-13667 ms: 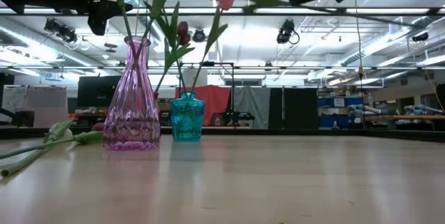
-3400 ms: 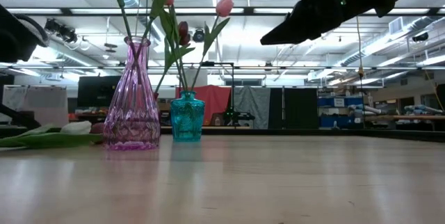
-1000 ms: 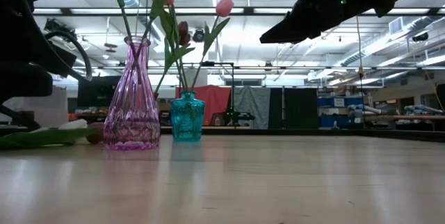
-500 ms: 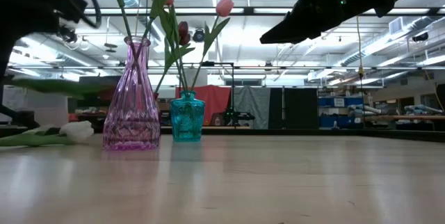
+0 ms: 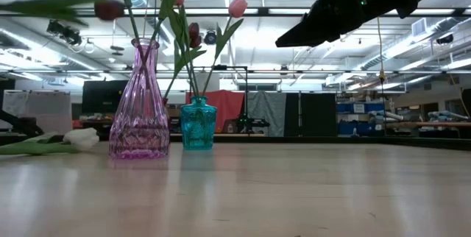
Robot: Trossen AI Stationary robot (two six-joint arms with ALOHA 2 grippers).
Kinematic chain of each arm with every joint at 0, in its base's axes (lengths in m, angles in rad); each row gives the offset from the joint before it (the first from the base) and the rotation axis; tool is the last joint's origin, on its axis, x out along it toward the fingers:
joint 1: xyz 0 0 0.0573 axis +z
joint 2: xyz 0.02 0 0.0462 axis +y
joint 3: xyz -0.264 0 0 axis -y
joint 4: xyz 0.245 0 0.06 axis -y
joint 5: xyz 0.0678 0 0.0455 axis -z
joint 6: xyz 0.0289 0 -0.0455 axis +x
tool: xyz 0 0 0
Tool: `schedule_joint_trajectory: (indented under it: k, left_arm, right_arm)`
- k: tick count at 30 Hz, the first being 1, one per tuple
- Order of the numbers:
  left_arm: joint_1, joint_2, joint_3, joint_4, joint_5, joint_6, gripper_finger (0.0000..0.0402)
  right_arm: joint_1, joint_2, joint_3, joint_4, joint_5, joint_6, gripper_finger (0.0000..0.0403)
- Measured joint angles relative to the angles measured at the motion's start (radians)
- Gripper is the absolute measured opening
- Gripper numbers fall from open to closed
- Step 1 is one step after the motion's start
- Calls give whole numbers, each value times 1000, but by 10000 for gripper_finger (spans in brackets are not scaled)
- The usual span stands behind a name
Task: Sort flowers into vase by color
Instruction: Put the red tulip into the red vase
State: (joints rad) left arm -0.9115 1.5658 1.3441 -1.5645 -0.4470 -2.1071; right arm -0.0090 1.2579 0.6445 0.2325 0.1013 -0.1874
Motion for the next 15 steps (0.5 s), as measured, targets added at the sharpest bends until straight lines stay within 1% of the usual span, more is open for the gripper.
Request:
schedule_joint_trajectory:
  k: [2, 6, 8, 10, 12, 15]
  left_arm:
    - [-32, -15, 0, -12, -72, -44, 0]
    - [-45, -47, -32, -10, -230, -52, 0]
    - [-29, -64, -54, -6, -264, -38, 0]
    - [-9, -87, -86, -6, -273, -20, 0]
    - [12, -121, -122, -7, -303, -17, 0]
    - [58, -177, -176, -8, -321, -8, 0]
  right_arm:
    - [0, 0, 0, 3, -2, 1, 150]
    - [0, 0, 0, 29, -31, 1, 150]
    - [0, 0, 0, 33, -47, 1, 150]
    - [0, 0, 0, 35, -52, 5, 150]
    - [0, 0, 0, 35, -53, 5, 150]
    - [0, 0, 0, 36, -52, 5, 150]
